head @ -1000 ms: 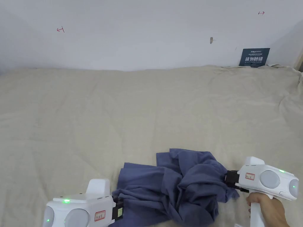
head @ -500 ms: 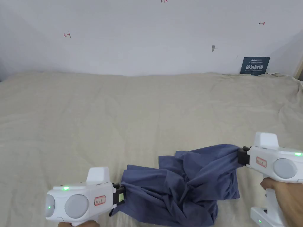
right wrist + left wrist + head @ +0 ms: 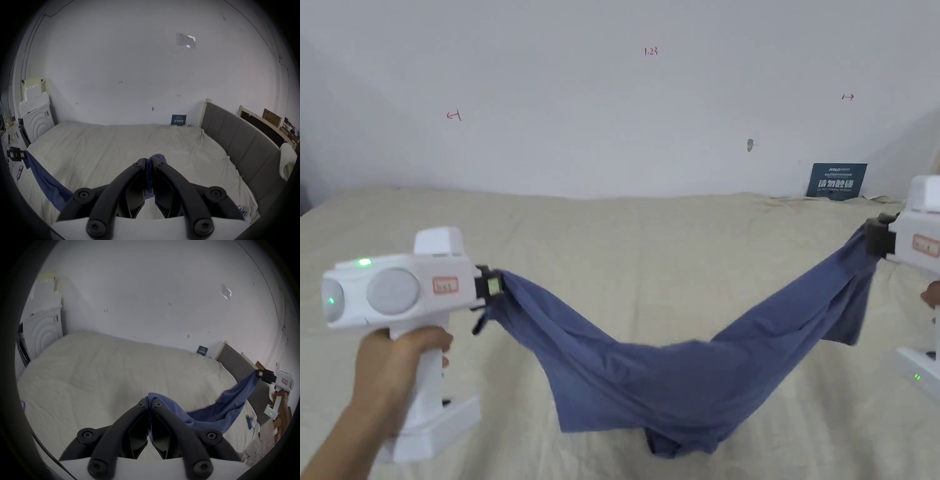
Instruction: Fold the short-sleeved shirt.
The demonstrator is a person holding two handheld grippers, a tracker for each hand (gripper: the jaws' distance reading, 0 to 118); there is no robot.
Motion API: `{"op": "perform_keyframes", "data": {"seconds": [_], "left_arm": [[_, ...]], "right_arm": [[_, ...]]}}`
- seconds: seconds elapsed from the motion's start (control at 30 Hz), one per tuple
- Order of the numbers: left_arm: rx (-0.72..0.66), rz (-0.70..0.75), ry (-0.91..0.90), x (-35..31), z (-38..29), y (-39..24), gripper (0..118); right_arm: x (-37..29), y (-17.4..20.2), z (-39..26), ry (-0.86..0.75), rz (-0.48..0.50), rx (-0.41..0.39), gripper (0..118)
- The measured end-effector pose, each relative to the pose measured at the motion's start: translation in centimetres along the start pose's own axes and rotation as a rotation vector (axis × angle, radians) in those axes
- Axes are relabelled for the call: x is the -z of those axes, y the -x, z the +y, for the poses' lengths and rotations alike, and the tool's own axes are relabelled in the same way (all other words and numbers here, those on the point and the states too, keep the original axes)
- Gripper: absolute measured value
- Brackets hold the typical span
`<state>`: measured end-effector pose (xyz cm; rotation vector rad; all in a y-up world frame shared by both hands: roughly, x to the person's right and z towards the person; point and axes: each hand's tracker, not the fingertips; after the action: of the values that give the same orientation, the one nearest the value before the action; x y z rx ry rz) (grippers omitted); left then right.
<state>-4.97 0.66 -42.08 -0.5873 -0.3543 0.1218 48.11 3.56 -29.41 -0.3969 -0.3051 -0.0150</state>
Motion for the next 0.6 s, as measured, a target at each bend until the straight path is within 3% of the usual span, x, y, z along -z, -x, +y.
{"op": "perform_keyframes", "data": {"seconds": [0.4, 0.6], "left_arm": [[-0.032, 0.143, -0.205, -1.9, 17.3, 3.1, 0], [-0.017, 0.183, -0.269, -2.5, 21.8, 2.5, 0]], "right_arm": [[3.6, -3.4, 11.5, -0.1, -0.081, 0.079, 5], [4.9, -3.1, 15.2, -0.147, -0.069, 0.12, 5]]}}
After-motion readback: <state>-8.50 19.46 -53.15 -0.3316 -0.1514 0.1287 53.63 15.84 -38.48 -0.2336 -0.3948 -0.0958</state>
